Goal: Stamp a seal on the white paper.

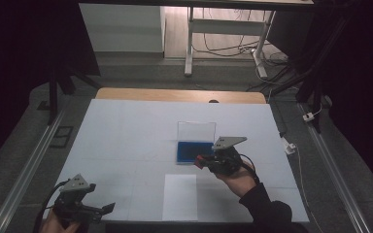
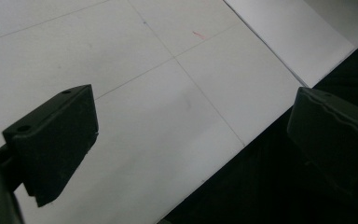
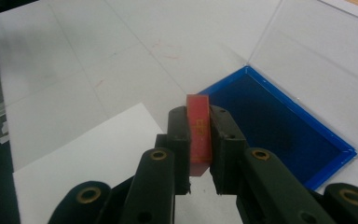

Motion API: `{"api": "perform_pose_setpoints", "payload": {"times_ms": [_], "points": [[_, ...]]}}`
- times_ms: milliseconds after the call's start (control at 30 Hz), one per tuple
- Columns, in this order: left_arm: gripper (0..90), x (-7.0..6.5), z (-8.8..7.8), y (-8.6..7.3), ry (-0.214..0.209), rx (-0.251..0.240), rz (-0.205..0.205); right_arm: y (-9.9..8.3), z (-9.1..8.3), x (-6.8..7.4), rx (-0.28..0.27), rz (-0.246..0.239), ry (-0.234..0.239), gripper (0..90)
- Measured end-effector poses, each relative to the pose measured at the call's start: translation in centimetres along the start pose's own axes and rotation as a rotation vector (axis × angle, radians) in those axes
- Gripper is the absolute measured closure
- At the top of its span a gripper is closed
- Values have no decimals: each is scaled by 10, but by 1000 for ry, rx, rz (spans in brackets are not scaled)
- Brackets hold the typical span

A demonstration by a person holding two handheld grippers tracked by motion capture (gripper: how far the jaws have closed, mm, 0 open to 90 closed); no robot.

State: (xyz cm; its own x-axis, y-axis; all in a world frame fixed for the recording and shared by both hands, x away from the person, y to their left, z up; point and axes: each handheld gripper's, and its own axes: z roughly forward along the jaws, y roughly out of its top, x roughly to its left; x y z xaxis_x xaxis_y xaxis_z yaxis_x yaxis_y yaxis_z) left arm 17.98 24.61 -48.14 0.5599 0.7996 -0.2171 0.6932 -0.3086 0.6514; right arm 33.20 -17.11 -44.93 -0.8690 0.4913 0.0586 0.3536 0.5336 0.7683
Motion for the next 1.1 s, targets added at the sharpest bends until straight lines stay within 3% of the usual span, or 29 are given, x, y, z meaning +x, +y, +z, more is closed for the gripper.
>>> {"api": "perform_pose_setpoints", "payload": {"times_ms": [867, 1100], "points": [[24, 0, 0, 0, 5, 2, 3, -6, -3, 33, 6, -40, 51, 798], [24, -1, 0, 0, 6, 2, 5, -7, 4, 43, 39, -86, 85, 798]]}}
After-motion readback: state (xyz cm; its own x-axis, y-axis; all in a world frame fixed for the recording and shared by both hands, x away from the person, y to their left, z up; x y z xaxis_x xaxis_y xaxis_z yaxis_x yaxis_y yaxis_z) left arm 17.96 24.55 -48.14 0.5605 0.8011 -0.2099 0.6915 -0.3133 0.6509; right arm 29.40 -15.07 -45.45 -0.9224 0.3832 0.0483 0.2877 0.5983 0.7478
